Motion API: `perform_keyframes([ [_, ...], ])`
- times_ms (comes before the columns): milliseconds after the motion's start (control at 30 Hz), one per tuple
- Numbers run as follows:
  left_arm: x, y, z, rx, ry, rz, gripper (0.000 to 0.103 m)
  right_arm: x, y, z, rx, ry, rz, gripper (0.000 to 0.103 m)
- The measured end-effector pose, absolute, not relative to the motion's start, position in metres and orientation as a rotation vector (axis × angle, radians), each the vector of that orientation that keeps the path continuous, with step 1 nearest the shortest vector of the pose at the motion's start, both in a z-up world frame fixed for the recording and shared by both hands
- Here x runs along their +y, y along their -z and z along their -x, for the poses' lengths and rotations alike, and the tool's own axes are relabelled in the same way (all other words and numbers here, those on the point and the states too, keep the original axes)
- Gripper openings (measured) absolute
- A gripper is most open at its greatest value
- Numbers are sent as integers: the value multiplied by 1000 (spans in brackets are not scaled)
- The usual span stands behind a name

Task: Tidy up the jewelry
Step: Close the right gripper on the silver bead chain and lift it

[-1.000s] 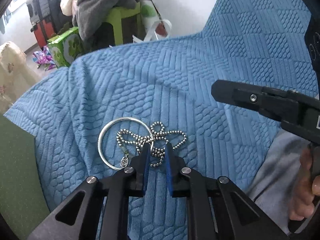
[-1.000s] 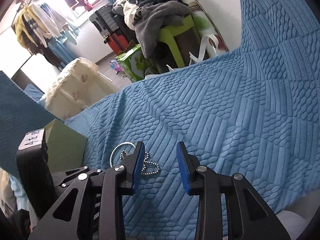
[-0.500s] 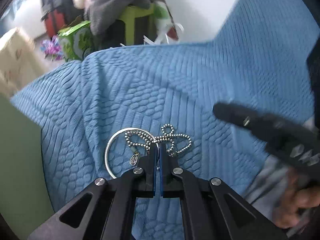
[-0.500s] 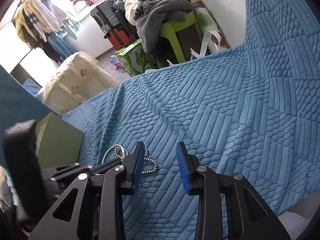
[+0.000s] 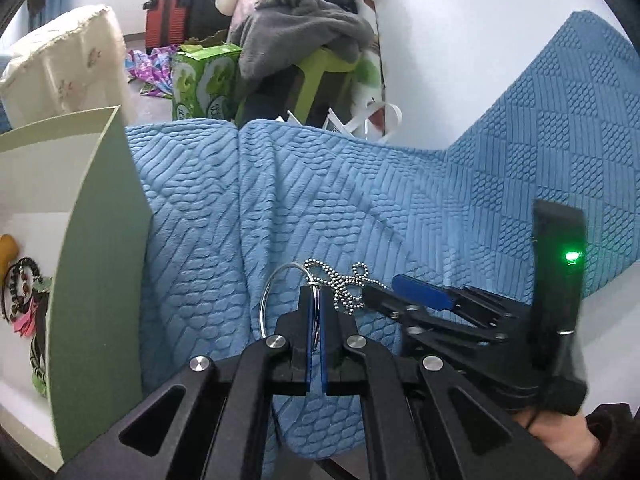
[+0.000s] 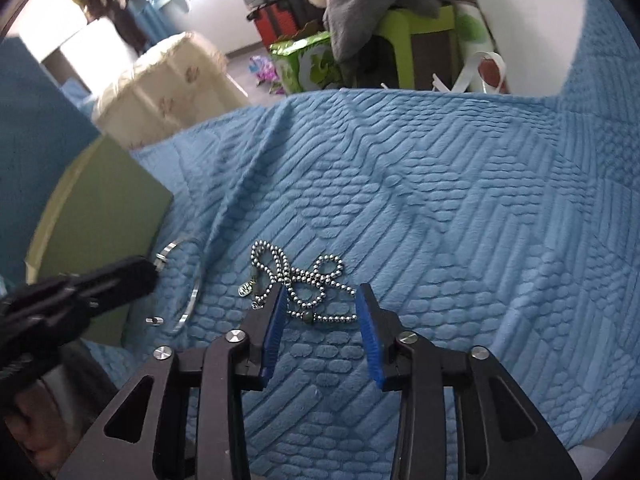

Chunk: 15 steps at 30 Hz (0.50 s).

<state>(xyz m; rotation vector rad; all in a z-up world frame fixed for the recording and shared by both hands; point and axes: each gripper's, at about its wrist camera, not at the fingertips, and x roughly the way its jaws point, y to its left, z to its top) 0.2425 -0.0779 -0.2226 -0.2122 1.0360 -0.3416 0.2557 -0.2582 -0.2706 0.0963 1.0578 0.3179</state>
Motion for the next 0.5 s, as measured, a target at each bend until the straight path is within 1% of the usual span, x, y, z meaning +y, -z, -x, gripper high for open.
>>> perform_keyframes([
  [33,-77,222,-241,1034,338,218,0,-255,273,-257,1062,-321,-86,38],
  [67,-75,222,-239,1031,337,222,0,-252,276,-258,1065,-323,-74,43],
  [100,-73,223,-238,1029,336,225,0,-250,277,-258,1062,-321,-61,50],
  [133,-72,223,-237,1029,335,229,0,-247,277,-258,1051,-319,-45,52],
  [267,-67,223,-231,1027,326,241,0,-235,278,-257,1027,-340,6,53],
  [367,-65,224,-226,1029,321,252,0,-218,282,-253,993,-338,134,54],
  [433,-65,223,-224,1024,321,251,0,-208,284,-248,967,-334,205,47],
  [467,-64,222,-223,1023,319,252,0,-208,284,-248,970,-344,181,39],
  [500,-64,221,-222,1022,321,254,0,-210,284,-251,976,-348,153,38],
])
